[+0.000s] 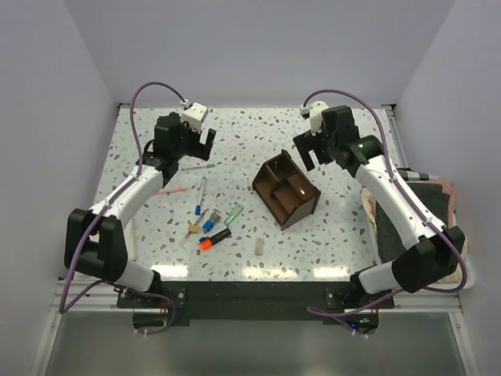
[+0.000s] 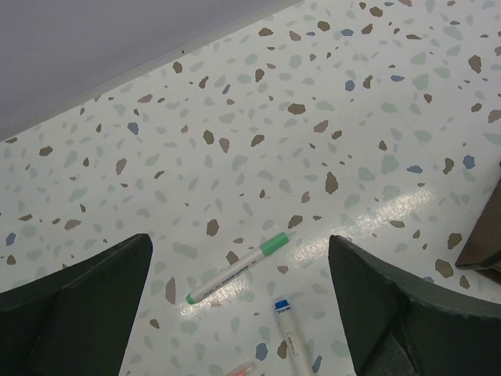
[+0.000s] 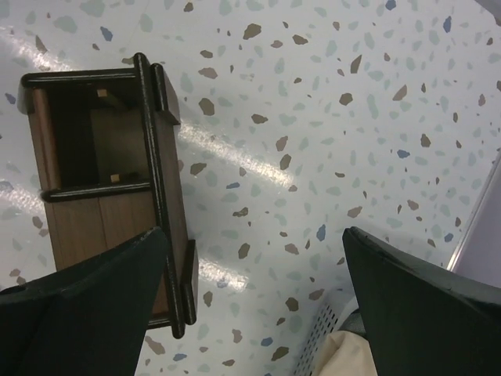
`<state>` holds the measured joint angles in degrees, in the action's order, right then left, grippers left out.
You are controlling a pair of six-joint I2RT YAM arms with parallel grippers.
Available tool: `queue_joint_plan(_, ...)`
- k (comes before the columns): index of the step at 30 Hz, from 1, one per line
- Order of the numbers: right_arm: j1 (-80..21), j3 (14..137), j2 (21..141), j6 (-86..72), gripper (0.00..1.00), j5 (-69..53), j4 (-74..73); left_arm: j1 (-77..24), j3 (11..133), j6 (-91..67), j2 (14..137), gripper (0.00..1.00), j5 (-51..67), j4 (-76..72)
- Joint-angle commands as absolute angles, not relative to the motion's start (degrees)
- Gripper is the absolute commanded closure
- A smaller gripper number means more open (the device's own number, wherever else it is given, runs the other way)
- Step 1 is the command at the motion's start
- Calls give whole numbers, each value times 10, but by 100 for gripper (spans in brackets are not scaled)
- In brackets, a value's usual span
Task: Sort the stationery into containers
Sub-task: Move the storage box to the center of the board.
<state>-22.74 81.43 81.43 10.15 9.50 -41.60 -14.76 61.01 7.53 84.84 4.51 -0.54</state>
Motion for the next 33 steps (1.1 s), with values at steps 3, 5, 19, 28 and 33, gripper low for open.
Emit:
queue_joint_plan(3,-227,852,830,193,3,-98,-417,-148,613,71,831,0,56,-14)
queue_joint_plan(5,-228,857,846,191,5,-129,-409,-148,615,70,829,0,57,-11)
queue_joint_plan(19,-227,939,983,184,26,-142,-456,-148,602,70,824,0,52,-16)
queue_joint_plan(28,-228,993,1052,192,37,-139,-481,-148,592,75,823,0,44,-18)
queue_joint_plan(33,-229,1012,1070,193,40,-134,-491,-147,594,80,828,0,36,-20)
